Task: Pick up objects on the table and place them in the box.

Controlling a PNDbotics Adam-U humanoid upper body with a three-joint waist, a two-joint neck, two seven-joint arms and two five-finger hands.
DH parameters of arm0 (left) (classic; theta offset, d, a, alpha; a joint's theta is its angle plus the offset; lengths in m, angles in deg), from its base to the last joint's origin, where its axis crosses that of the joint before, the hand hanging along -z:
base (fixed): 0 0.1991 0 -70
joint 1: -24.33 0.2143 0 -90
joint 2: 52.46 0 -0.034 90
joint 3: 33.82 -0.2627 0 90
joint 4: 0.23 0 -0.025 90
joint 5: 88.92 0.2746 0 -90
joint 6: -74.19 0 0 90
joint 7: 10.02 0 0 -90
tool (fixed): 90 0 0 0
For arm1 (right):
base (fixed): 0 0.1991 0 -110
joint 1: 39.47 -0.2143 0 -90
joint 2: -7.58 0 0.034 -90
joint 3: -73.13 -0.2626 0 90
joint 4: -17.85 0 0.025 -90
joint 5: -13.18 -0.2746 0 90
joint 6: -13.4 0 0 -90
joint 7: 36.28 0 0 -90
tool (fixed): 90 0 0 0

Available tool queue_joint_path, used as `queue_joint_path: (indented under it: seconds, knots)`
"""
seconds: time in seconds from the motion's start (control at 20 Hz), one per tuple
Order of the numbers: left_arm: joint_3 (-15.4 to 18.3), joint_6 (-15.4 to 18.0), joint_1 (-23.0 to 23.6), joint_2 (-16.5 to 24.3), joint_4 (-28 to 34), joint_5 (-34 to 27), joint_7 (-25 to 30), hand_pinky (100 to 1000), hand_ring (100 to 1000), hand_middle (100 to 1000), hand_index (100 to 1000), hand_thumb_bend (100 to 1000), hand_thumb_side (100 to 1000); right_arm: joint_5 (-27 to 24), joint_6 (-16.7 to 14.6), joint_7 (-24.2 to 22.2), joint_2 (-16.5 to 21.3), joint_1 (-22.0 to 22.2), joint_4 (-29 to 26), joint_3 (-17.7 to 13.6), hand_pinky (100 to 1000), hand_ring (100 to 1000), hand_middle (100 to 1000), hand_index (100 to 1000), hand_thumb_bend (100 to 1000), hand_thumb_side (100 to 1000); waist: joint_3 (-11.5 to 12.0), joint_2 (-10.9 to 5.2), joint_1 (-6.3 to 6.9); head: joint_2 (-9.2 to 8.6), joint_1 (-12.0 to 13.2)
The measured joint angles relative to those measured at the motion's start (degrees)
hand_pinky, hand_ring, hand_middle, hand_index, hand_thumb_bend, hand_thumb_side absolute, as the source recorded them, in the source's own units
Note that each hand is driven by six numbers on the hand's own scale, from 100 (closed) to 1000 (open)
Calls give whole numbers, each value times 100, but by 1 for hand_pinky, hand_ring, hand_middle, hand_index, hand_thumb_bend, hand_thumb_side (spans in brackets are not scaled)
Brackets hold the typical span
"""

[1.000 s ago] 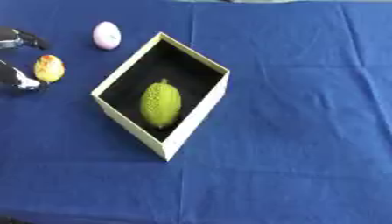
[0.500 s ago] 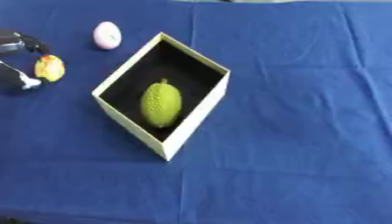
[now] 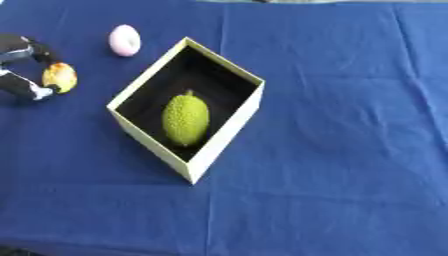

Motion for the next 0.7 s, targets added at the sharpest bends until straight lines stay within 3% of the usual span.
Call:
queue_joint_path:
  seconds: [0.1, 0.55, 0.6, 0.7]
  knots:
    - [0, 11, 0, -4, 0, 80, -60, 771, 750, 665, 818, 233, 371, 0, 15, -8, -12, 6, 0, -2, 895, 852, 424, 736, 100, 513, -17, 0, 0, -6, 0]
    - [0, 52, 0, -47, 2, 103, -307, 753, 726, 634, 795, 251, 364, 2, 88, -46, -59, 47, 0, -34, 895, 852, 419, 735, 100, 513, -18, 0, 4, -6, 0]
    - [0, 53, 0, -47, 2, 107, -329, 684, 628, 548, 723, 244, 174, 2, 90, -47, -61, 48, 0, -35, 902, 857, 422, 740, 100, 515, -18, 0, 5, -6, 0]
    - [0, 14, 0, -49, 55, 156, -399, 668, 608, 529, 703, 170, 149, 1, 93, -62, -96, 57, 0, -35, 904, 859, 421, 741, 100, 515, -22, 0, 5, -6, 0]
